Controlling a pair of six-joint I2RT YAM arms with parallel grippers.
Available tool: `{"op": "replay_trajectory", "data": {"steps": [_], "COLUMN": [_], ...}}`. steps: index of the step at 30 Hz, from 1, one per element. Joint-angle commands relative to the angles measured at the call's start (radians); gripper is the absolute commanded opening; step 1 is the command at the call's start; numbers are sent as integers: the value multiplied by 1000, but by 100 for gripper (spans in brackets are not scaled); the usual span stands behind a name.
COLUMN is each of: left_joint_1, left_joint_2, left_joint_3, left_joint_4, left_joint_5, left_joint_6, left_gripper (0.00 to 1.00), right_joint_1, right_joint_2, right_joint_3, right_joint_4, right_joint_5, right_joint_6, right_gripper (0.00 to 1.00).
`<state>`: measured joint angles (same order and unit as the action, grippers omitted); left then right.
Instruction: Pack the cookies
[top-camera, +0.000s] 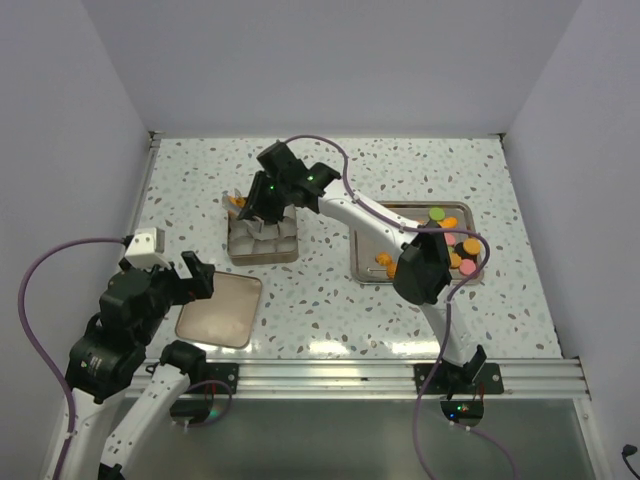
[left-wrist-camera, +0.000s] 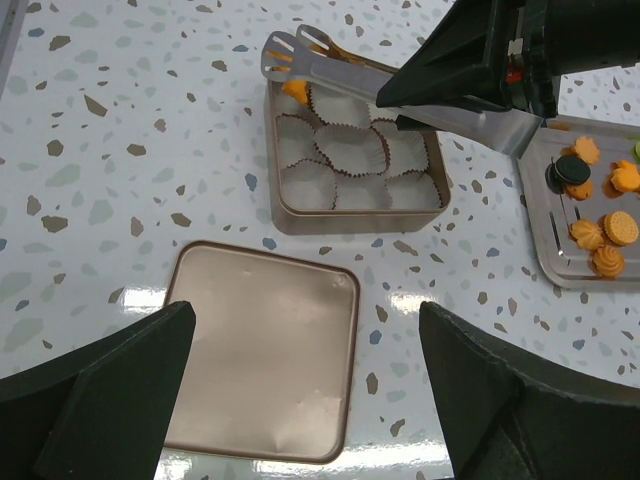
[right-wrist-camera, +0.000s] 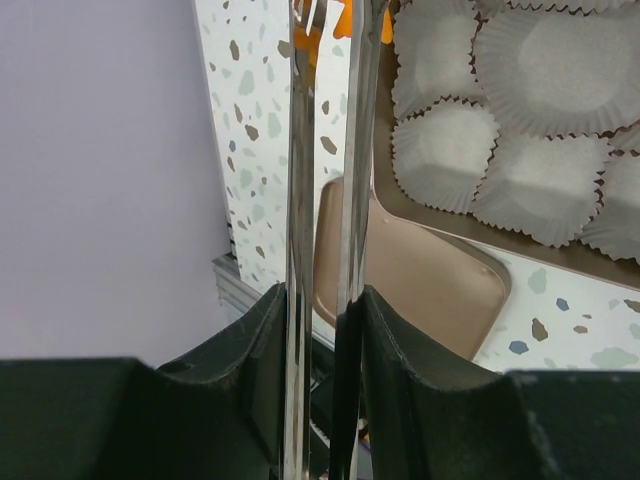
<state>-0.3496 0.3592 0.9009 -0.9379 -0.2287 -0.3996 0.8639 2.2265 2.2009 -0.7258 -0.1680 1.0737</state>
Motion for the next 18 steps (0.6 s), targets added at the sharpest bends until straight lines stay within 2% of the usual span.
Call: {"op": "replay_trajectory", "data": {"steps": [1,8,12,18], "left_joint_1": [-5,-5,-5,-5], "left_joint_2": [-8,-16,-19,-19], "left_joint_3": [-8,-11,-13,-13], "left_joint_4": [54,57,60,60], "left_joint_5": [22,31,34,37], "left_joint_6": [28,34,35,38], "left_gripper": [100,100,100,100], "right_joint_1": [3,-11,-17,-23], "right_joint_2": [12,42,47,47], "right_joint_3": [28,34,33,28], "right_joint_4": [63,71,77,81], "right_joint_5": [-10,12,13,13], "right_joint_6": [17,31,37,42], "right_gripper": [22,27,38,44]}}
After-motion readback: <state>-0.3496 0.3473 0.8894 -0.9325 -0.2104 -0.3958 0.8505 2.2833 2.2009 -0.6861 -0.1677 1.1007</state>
